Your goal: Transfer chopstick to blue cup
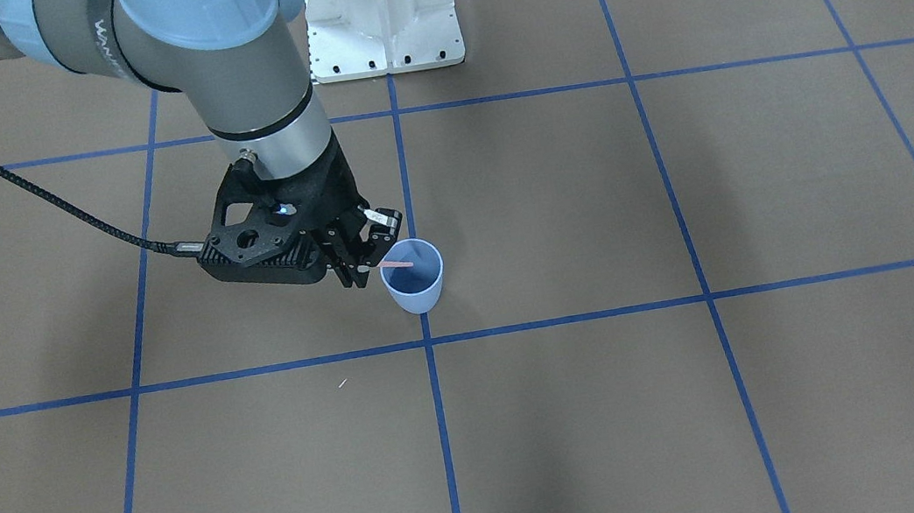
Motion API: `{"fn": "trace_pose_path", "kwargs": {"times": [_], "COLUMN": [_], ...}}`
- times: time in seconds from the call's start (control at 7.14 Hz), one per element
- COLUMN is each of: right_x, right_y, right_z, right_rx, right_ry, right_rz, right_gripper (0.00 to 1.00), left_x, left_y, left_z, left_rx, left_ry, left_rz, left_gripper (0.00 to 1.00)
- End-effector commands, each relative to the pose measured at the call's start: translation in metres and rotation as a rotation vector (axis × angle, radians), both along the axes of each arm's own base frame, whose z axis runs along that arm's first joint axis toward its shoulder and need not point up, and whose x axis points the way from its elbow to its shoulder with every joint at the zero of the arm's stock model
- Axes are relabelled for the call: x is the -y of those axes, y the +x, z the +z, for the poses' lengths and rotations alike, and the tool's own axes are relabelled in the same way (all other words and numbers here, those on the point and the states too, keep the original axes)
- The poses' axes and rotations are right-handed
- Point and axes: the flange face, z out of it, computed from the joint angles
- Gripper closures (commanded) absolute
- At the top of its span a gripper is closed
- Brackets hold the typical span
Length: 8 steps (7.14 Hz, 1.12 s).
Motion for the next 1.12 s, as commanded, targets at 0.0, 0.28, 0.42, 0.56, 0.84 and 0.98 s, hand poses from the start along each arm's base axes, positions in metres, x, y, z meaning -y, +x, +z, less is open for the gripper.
{"fn": "trace_pose_path", "kwargs": {"times": [0.0,0.28,0.42,0.56,0.84,0.98], "right_x": [-0.008,-0.015,-0.016,-0.017,-0.016,-0.018], "right_y": [-0.013,-0.024,-0.027,-0.029,-0.031,-0.029], "right_z": [0.012,0.019,0.026,0.026,0.028,0.026], "right_rx": [-0.020,-0.016,0.007,0.010,0.003,0.005], "right_ry": [-0.004,0.006,0.028,0.030,0.036,0.047], "right_rz": [-0.011,-0.029,-0.025,-0.030,-0.024,-0.031], "right_gripper": [1.00,1.00,1.00,1.00,0.00,0.00], "left_x": [0.001,0.001,0.001,0.001,0.002,0.002], "left_y": [0.000,0.000,0.000,0.000,0.000,0.001], "left_z": [0.002,0.003,0.003,0.003,0.005,0.004], "left_rx": [0.001,0.001,0.001,0.001,0.002,0.002], "left_ry": [-0.004,-0.006,-0.006,-0.006,-0.010,-0.009], "left_rz": [0.000,0.000,0.000,0.000,0.000,0.000], "left_gripper": [0.01,0.01,0.01,0.01,0.01,0.01]}}
